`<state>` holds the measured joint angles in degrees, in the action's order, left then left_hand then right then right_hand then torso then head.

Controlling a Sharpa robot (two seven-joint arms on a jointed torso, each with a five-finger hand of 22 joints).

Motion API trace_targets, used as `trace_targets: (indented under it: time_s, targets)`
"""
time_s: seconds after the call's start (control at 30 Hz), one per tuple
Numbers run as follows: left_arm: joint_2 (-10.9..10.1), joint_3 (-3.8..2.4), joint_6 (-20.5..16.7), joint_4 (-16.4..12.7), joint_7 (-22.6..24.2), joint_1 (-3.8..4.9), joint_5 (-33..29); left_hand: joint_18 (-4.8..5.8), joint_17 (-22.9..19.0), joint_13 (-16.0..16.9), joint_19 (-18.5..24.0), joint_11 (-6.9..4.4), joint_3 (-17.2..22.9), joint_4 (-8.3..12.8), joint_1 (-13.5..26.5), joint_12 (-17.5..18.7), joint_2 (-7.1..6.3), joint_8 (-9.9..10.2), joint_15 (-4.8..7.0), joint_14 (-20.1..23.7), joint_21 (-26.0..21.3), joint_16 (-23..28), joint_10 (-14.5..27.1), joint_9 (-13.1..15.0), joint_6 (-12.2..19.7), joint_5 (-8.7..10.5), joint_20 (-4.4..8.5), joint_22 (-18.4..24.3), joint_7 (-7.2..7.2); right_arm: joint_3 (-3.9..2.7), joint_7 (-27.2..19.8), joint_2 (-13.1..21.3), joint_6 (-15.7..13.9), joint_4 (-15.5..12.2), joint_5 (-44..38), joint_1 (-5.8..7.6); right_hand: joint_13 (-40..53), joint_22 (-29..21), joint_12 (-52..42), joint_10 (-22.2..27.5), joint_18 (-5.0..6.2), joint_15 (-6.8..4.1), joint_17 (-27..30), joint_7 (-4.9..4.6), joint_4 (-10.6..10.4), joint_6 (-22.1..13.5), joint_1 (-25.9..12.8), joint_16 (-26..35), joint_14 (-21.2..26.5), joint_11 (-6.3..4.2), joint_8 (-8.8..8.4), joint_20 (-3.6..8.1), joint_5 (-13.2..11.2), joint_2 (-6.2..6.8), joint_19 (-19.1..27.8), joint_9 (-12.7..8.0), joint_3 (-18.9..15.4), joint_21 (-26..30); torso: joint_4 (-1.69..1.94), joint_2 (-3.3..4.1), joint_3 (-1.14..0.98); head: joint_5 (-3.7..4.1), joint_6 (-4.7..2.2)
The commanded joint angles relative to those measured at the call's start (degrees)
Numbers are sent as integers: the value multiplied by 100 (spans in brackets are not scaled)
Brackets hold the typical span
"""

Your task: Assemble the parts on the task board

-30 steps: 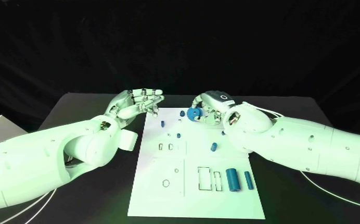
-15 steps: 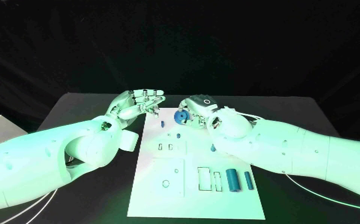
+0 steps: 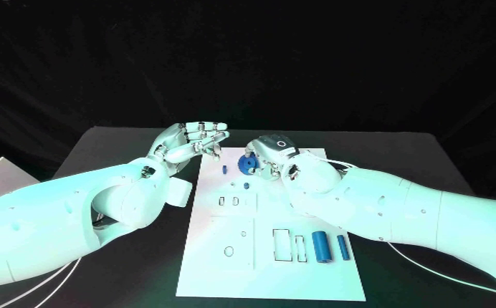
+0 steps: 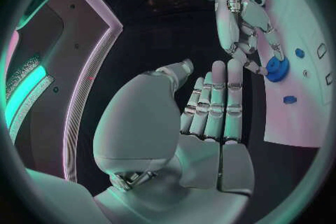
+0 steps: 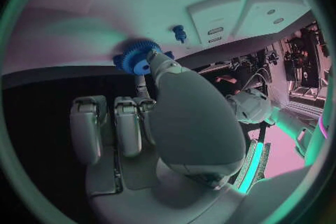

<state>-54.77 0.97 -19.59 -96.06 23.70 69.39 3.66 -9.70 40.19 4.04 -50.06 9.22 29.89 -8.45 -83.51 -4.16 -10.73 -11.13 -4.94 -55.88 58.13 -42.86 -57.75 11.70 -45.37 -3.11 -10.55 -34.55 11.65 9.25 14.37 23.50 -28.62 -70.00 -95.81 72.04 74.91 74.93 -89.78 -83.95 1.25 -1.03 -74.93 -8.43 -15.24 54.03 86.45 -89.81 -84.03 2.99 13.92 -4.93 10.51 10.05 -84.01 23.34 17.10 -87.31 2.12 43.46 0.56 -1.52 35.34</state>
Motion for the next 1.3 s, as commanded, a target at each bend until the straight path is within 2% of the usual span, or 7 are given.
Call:
trace_targets:
  time_s: [0.03,0.5,0.63,0.77,0.87,1.0,1.3]
  targets:
    - [12,-4,95,-17,31,7,7,-89,-5,-3,48,-8,15,-33,24,-23,-49,-28,-11,26,32,-36,26,10,45,-3,12,-6,75,11,56,-26,144,66,-98,-26,1509,1243,-22,-605,-51,-35,-1507,116,6,214,-43,-19,-597,-31,5,28,37,6,-445,10,39,-25,11,3,-1,-2,-1]
    - [18,-4,91,-22,30,7,7,-90,-8,-4,53,-8,15,-31,35,-22,-55,-28,-11,28,34,-40,30,10,50,-3,10,-6,76,10,25,-200,299,260,-97,-21,1509,1232,-22,-605,-48,-18,-1507,88,1,164,-103,-19,-597,-8,-51,17,-20,68,-439,-14,87,-14,1,-1,-1,-14,2]
    - [15,-4,88,-19,30,7,7,-90,-8,-4,53,-8,15,-31,35,-22,-55,-28,-11,28,34,-40,30,10,50,-3,10,-6,76,10,-31,-220,491,275,-36,-15,1509,1208,-22,-605,-42,69,-1507,-37,-48,-179,-293,-19,-597,100,-329,-45,-185,257,-422,-121,37,13,1,-1,-5,-19,6]
    - [13,-4,87,-17,29,7,7,-90,-8,-4,53,-8,15,-31,35,-22,-55,-28,-11,28,34,-40,30,10,50,-3,10,-6,76,10,-88,-214,681,285,124,-10,1509,1203,-22,-605,-39,118,-1507,-68,-101,-386,-439,-19,-597,136,-514,-105,-204,331,-416,-172,-206,22,-2,-3,-4,-21,2]
    - [11,-4,89,-14,26,7,7,-90,-8,-4,53,-8,15,-31,35,-22,-55,-28,-11,28,34,-40,30,10,50,-3,10,-6,76,10,-139,-202,824,295,269,-9,1509,1212,-22,-605,-40,156,-1507,-108,-132,-375,-835,-19,-597,174,-572,-145,178,194,-421,-170,-440,18,-4,-3,-4,-20,-9]
    - [17,-4,93,0,21,7,7,-90,-8,-4,53,-8,15,-31,35,-22,-55,-28,-11,28,34,-40,30,10,50,-3,10,-6,76,10,-183,-193,920,304,429,-8,1509,1233,-22,-605,-44,181,-1507,-136,-134,-356,-1339,-19,-597,199,-668,-174,1305,-10,-430,-167,-371,4,-8,-2,-8,-26,-12]
    - [26,-4,97,15,16,7,7,-90,-8,-4,53,-8,15,-31,35,-22,-55,-28,-11,28,34,-40,30,10,50,-3,10,-6,76,10,-153,-176,989,317,521,-8,1509,1253,-22,-605,-49,180,-1507,-129,-138,-304,-1513,-19,-597,196,-684,-175,1472,-42,-442,-156,-246,-13,1,-4,-7,-24,-13]
